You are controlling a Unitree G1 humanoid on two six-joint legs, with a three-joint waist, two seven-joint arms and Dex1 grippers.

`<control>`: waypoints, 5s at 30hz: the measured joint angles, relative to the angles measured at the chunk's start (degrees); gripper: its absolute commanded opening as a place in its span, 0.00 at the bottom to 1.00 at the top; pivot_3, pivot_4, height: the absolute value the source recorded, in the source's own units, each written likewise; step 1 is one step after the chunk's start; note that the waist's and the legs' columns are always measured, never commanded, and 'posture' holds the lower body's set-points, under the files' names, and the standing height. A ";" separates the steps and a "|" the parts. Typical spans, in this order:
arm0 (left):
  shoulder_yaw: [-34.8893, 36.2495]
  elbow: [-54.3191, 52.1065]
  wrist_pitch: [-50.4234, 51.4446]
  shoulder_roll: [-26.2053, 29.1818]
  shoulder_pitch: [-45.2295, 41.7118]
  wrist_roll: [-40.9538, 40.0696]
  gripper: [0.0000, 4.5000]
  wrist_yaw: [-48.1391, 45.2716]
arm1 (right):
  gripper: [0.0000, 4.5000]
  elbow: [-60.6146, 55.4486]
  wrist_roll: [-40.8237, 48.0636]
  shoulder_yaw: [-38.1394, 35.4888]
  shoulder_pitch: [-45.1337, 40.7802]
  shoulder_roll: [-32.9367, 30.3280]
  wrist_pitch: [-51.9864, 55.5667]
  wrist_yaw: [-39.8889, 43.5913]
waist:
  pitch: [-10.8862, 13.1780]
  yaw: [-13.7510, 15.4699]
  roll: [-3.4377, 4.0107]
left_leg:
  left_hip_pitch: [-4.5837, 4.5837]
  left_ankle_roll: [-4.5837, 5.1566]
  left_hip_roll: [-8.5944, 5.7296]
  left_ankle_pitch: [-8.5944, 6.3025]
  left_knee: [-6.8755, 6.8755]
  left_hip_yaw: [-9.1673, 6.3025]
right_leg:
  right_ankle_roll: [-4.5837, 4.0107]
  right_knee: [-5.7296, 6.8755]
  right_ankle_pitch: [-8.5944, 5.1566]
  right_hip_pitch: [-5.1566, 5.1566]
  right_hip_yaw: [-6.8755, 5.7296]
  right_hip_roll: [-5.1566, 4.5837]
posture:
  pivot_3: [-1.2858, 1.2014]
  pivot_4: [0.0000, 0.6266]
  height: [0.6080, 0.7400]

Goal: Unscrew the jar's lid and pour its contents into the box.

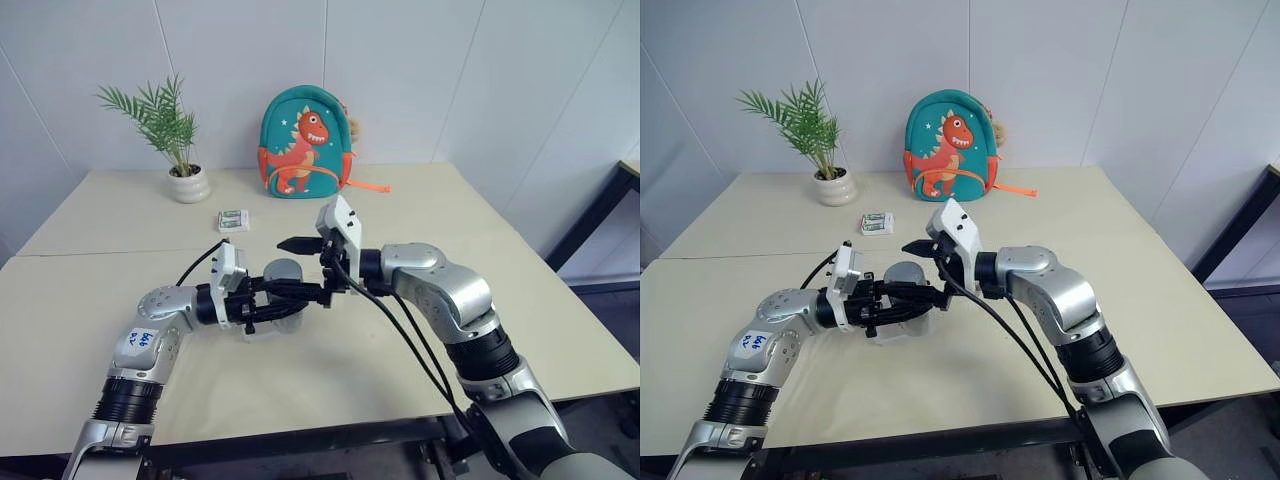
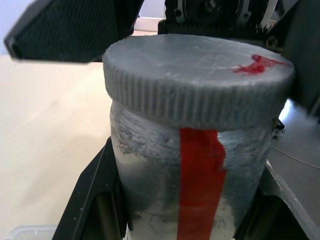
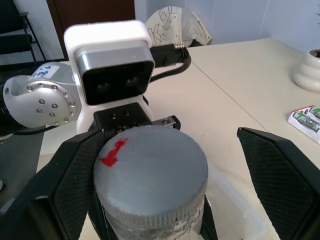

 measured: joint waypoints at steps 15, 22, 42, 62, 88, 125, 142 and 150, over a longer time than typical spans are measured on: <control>0.16 0.35 0.20 -0.13 -0.10 0.05 0.45 2.11 | 0.99 4.34 1.63 -0.35 -1.57 -5.98 -2.49 6.27 | 0.00 0.05 0.00 | 0.00 0.00 0.00 0.00 0.00 0.00 | 0.00 -0.02 0.00 0.01 0.00 0.00 | 0.52 0.24 1.00; 0.95 -0.21 -0.03 0.43 0.09 -0.11 0.45 0.14 | 0.99 13.11 -0.90 -8.26 -1.23 -15.00 -5.09 6.55 | 0.00 0.51 0.00 | 0.01 0.02 -0.01 -0.01 -0.03 0.06 | 0.01 -0.12 0.00 0.01 0.03 0.00 | 0.52 0.24 1.00; 0.97 -1.03 0.02 0.11 0.45 -0.09 0.45 0.23 | 0.99 -1.82 4.31 -6.46 1.08 -3.93 4.46 1.02 | 0.01 -0.01 0.01 | 0.01 0.01 -0.01 0.00 0.04 0.05 | 0.02 0.03 0.01 -0.01 0.07 0.00 | 0.52 0.24 1.00; 0.82 -1.04 0.08 -0.34 0.45 -0.07 0.45 1.31 | 0.99 -2.07 3.04 -2.05 -0.12 0.28 6.57 -2.89 | 0.01 -0.04 0.01 | 0.00 0.01 -0.01 0.00 0.04 0.04 | 0.02 0.02 0.01 -0.01 0.06 0.00 | 0.52 0.24 1.00; 0.60 -1.39 0.72 -0.66 1.30 -0.08 0.45 1.21 | 0.99 2.87 4.36 -11.10 3.27 -12.82 3.14 2.66 | 0.01 -0.16 0.01 | 0.01 0.03 -0.01 -0.01 0.01 0.07 | 0.02 -0.03 0.00 -0.01 0.08 0.01 | 0.52 0.24 1.00; 0.31 -1.27 0.74 -0.94 1.29 -0.04 0.45 1.44 | 0.99 -4.40 2.26 -0.02 0.54 -2.96 4.15 -2.93 | 0.01 0.00 0.01 | -0.01 0.02 -0.01 -0.01 0.07 0.05 | 0.02 0.01 0.00 0.00 0.07 0.01 | 0.52 0.24 1.00; 0.76 -0.13 0.71 -0.69 0.83 0.02 0.45 1.53 | 0.99 -1.90 4.13 -4.06 1.17 -9.68 3.96 0.02 | 0.01 0.09 0.01 | 0.00 0.03 -0.01 -0.01 0.07 0.05 | 0.03 0.00 0.01 0.01 0.08 0.01 | 0.52 0.24 1.00; 0.19 -0.21 0.70 -0.77 0.76 0.02 0.45 0.56 | 0.99 -0.31 4.15 -6.40 1.59 -10.03 4.09 0.07 | 0.01 -0.07 0.01 | 0.00 0.03 -0.01 -0.01 0.04 0.06 | 0.02 -0.01 0.00 -0.01 0.08 0.01 | 0.52 0.24 1.00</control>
